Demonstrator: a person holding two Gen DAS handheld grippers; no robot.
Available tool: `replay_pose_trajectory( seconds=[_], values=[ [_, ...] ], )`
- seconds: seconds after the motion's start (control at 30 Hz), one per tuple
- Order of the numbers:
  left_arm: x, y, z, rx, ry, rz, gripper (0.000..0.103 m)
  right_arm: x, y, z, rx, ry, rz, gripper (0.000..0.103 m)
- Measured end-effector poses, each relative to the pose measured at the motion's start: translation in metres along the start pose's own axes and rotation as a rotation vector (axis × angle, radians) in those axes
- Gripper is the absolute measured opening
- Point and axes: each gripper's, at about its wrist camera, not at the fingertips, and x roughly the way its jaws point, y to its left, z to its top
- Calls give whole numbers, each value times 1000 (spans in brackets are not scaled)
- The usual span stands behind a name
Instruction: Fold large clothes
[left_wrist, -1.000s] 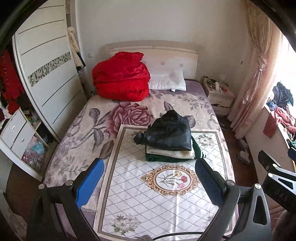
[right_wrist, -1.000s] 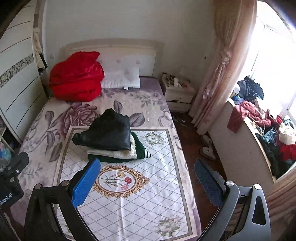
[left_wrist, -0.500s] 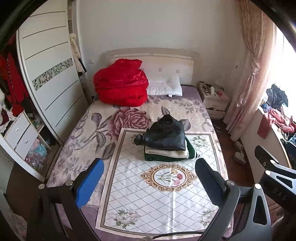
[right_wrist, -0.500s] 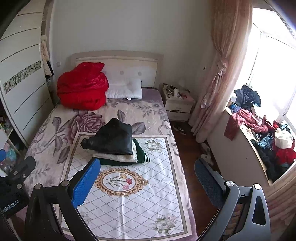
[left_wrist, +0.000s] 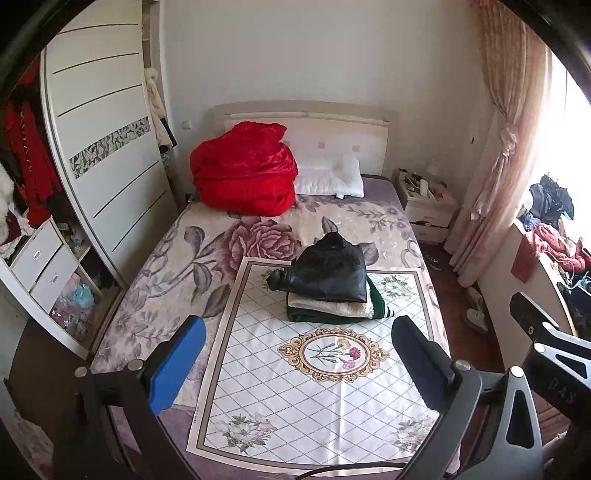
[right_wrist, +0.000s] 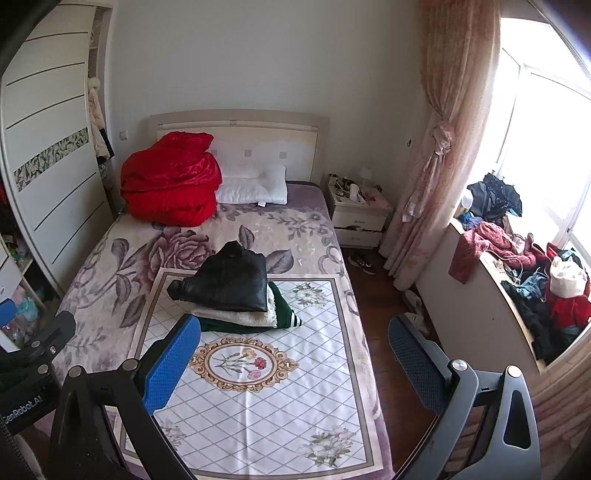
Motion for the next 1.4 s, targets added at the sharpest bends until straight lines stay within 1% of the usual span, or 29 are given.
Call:
replay_pose_trajectory(
  seconds=[0.23,0.43,0.8,0.83,1.4],
  values=[
    [-6,-4,-1,2,-12,12,103,-8,-8,8,-10,-8,12,103],
    [-8,-5,-1,4,-19,20,103,-5,-5,11,-11,-2,29,103],
    [-10,-5,0,10,-23,27,103,0,-3,5,-5,0,23,103],
    [-10,-5,0,11,-23,25,103,-2,-1,1,-2,-1,19,103],
    [-13,-11,7,11,-42,36,103,-10,0,-5,12,-10,18,103]
  ],
)
